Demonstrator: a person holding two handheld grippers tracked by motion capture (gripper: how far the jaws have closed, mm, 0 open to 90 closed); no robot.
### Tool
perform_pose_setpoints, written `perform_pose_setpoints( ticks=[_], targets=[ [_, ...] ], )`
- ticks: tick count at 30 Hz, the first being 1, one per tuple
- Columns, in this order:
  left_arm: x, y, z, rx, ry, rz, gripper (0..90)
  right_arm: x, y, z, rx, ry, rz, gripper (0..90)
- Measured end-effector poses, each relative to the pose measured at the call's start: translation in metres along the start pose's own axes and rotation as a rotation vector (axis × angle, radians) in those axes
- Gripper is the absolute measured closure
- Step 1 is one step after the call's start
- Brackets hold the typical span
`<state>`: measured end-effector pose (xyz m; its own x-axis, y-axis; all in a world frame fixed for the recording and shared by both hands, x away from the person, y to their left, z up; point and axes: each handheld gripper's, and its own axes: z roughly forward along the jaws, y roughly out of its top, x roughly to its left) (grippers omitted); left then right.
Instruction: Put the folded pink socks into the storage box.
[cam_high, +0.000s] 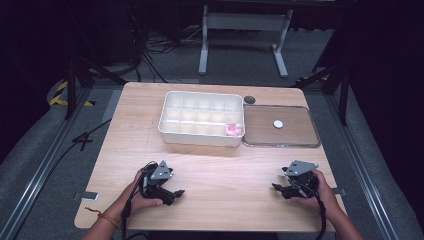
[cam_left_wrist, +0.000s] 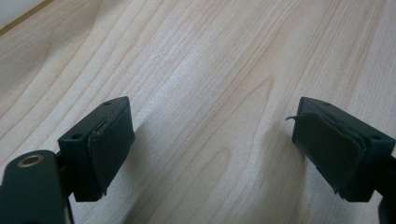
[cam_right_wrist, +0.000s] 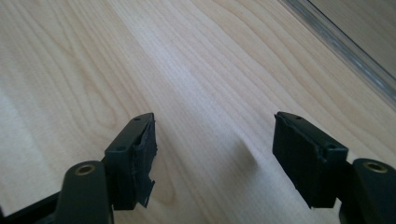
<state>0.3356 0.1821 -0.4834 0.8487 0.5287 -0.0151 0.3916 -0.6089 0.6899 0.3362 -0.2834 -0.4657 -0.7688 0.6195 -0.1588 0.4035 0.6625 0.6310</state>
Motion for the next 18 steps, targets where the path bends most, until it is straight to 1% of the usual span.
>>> perform_pose_setpoints(
  ticks=[1, 2, 4, 5, 6, 8, 14, 15, 16, 18],
  targets=[
    [0.0, 0.0, 0.0, -0.001, 0.001, 0.0, 12.8, 0.0, -0.004, -0.002, -0.013, 0.005, 0.014, 31.6],
    [0.0, 0.0, 0.0, -0.001, 0.001, 0.0, 12.9, 0.0, -0.004, -0.002, -0.013, 0.005, 0.014, 31.6],
    [0.0, 0.0, 0.0, -0.001, 0.0, -0.001, 12.8, -0.001, -0.01, -0.006, -0.026, -0.003, 0.026, 31.5],
    [0.0, 0.0, 0.0, -0.001, 0.001, -0.001, 12.8, 0.0, -0.014, -0.008, -0.038, 0.009, 0.044, 31.5],
    [0.0, 0.0, 0.0, 0.0, 0.0, 0.0, 12.8, 0.0, -0.017, -0.009, -0.039, 0.014, 0.05, 31.3],
    [0.0, 0.0, 0.0, -0.001, 0.0, -0.001, 12.9, 0.001, -0.023, -0.011, -0.04, 0.014, 0.046, 31.1],
    [0.0, 0.0, 0.0, 0.0, 0.003, -0.001, 12.9, 0.0, -0.037, -0.016, -0.079, 0.027, 0.09, 30.3],
    [0.0, 0.0, 0.0, 0.0, 0.003, -0.001, 12.9, 0.0, -0.039, -0.016, -0.087, 0.031, 0.1, 29.6],
    [0.0, 0.0, 0.0, 0.0, 0.003, 0.0, 12.9, 0.0, -0.043, -0.016, -0.103, 0.034, 0.123, 27.5],
    [0.0, 0.0, 0.0, 0.0, 0.003, 0.0, 12.9, -0.001, -0.047, -0.016, -0.12, 0.032, 0.154, 25.9]
  ],
)
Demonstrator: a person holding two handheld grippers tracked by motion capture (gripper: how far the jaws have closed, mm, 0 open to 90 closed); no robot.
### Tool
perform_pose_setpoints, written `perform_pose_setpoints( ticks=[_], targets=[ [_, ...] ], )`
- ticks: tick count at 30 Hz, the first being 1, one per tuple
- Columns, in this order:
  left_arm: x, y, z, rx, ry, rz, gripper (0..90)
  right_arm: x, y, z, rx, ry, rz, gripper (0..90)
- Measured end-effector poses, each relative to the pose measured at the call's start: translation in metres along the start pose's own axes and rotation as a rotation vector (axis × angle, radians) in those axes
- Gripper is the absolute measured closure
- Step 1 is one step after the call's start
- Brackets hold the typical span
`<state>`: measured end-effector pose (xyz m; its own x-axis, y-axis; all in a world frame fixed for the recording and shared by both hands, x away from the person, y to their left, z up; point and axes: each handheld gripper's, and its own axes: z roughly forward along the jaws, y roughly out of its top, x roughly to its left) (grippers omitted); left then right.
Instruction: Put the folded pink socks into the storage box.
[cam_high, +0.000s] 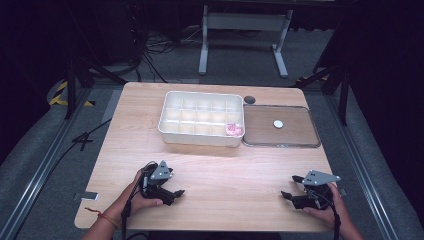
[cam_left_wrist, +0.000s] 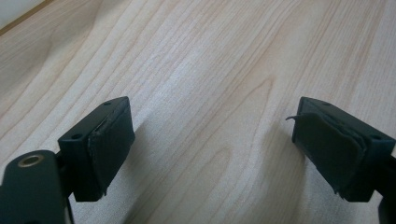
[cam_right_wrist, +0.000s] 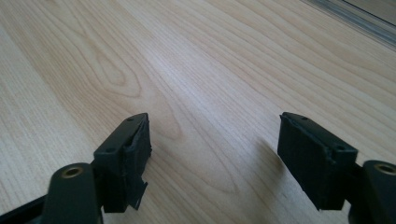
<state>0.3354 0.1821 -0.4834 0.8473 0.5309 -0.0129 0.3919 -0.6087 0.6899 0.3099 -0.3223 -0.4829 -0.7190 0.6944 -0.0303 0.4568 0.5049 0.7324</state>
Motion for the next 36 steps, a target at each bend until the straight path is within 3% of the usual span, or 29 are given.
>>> perform_pose_setpoints(
  ticks=[3, 36],
  targets=[
    [-0.0002, 0.0, 0.0, 0.0, 0.0, -0.003, 12.9, -0.0038, -0.0052, -0.0004, -0.018, 0.013, 0.04, 23.1],
    [0.0003, 0.0006, 0.0001, 0.007, -0.003, 0.002, 12.3, -0.0061, -0.0068, -0.0015, -0.01, -0.019, 0.063, 19.1]
  ],
)
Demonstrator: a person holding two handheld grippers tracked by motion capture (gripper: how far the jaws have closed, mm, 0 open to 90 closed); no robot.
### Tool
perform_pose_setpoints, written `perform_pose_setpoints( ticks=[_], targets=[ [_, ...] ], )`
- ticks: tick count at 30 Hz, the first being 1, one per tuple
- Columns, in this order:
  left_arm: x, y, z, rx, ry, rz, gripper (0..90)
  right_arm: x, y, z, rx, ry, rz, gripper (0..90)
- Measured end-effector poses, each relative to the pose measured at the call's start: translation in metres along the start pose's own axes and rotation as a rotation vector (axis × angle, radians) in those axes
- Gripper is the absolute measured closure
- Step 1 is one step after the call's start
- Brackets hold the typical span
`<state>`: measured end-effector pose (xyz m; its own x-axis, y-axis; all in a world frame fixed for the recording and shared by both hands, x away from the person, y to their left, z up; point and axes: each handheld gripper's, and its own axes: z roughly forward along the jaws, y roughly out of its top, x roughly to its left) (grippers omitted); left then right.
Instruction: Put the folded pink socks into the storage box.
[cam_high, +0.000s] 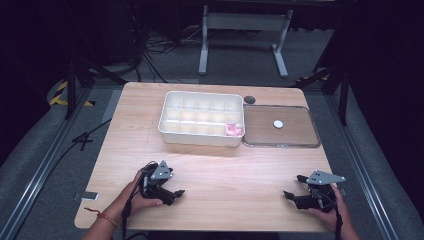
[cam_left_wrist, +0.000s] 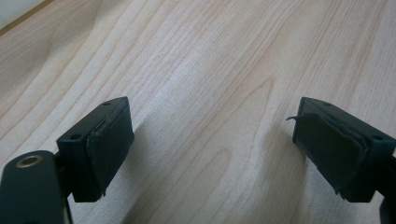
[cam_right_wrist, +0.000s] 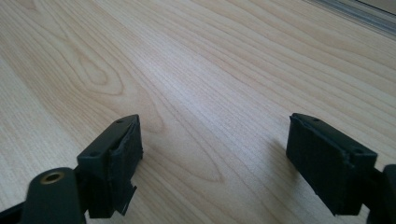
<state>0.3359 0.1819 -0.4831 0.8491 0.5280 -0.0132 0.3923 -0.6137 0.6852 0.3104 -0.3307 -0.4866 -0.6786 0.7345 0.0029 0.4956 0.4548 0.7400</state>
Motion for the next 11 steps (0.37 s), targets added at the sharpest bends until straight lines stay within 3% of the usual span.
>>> perform_pose_setpoints(
  ticks=[11],
  targets=[
    [0.0015, 0.0012, 0.0014, 0.004, -0.001, 0.004, 10.9, -0.0002, 0.0, 0.0001, 0.002, -0.011, 0.011, 18.0]
  ],
)
